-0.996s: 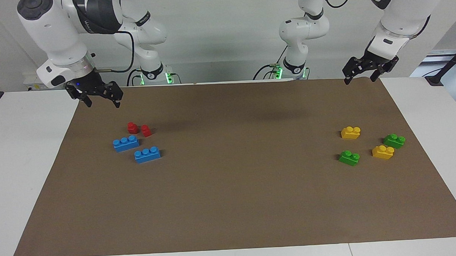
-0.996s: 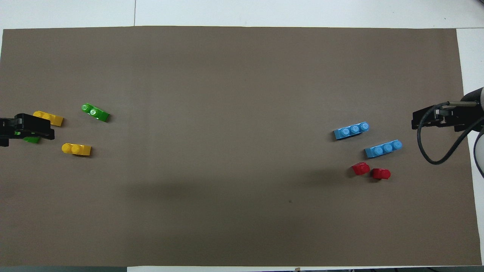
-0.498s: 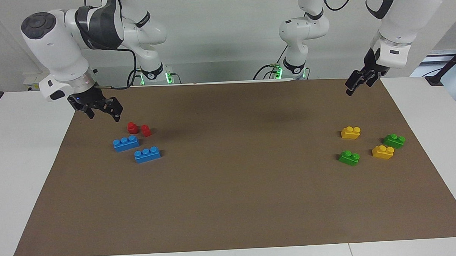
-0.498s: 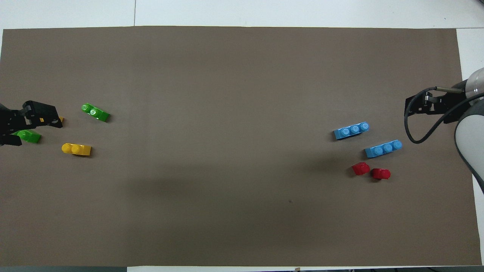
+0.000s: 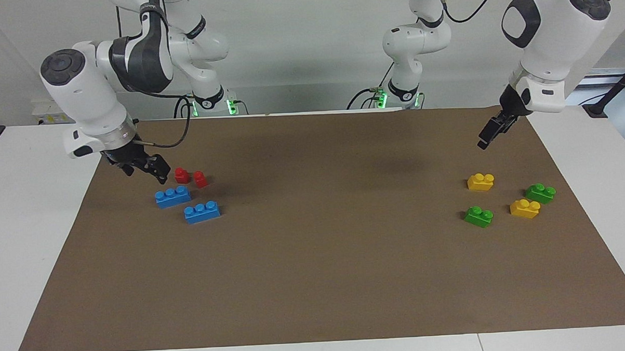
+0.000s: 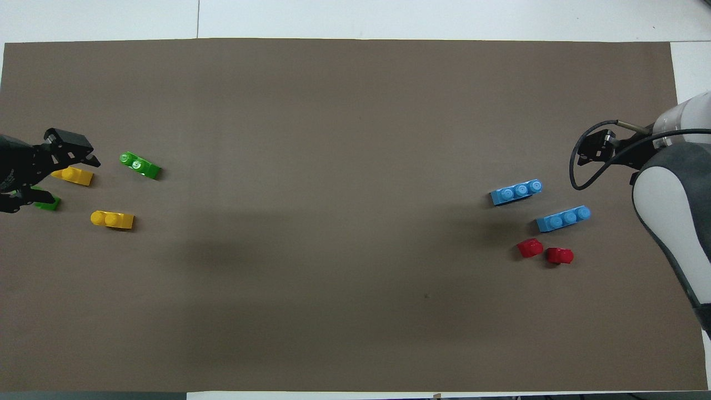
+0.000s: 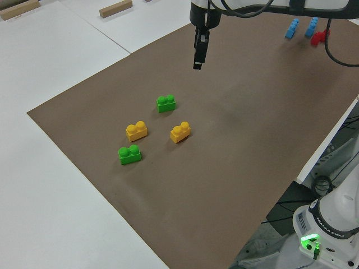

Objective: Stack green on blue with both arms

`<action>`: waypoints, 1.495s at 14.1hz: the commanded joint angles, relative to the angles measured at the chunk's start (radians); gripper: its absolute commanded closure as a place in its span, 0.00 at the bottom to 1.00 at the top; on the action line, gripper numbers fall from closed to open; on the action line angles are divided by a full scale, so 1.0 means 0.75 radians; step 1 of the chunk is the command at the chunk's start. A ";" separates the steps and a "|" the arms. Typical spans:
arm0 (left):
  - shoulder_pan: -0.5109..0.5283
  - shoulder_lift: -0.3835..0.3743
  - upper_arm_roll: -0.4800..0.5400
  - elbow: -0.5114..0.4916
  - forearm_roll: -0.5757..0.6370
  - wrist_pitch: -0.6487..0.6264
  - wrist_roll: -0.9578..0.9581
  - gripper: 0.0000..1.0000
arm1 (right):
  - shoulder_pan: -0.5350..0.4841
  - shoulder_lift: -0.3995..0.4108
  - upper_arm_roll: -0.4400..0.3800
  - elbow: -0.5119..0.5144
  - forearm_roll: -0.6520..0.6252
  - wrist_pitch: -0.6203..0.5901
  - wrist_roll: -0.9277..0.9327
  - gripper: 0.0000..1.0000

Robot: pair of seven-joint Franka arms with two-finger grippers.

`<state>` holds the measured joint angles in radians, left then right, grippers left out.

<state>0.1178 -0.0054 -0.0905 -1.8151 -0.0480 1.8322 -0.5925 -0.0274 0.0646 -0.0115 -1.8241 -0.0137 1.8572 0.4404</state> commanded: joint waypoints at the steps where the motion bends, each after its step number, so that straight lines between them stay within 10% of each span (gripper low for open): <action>1: 0.013 0.078 -0.002 -0.004 -0.026 0.101 -0.103 0.00 | -0.015 0.020 0.007 -0.020 0.169 0.043 0.366 0.00; 8: 0.031 0.236 0.002 0.007 -0.012 0.250 -0.357 0.00 | -0.043 0.143 0.005 0.008 0.227 0.095 0.807 0.00; 21: 0.039 0.471 0.002 0.078 0.070 0.457 -0.546 0.00 | -0.086 0.325 0.001 -0.004 0.487 0.201 0.894 0.00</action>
<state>0.1518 0.3020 -0.0890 -1.7993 -0.0379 2.1662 -0.9764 -0.0803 0.2908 -0.0199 -1.8329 0.3174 1.9879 1.1167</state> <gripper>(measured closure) 0.000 0.000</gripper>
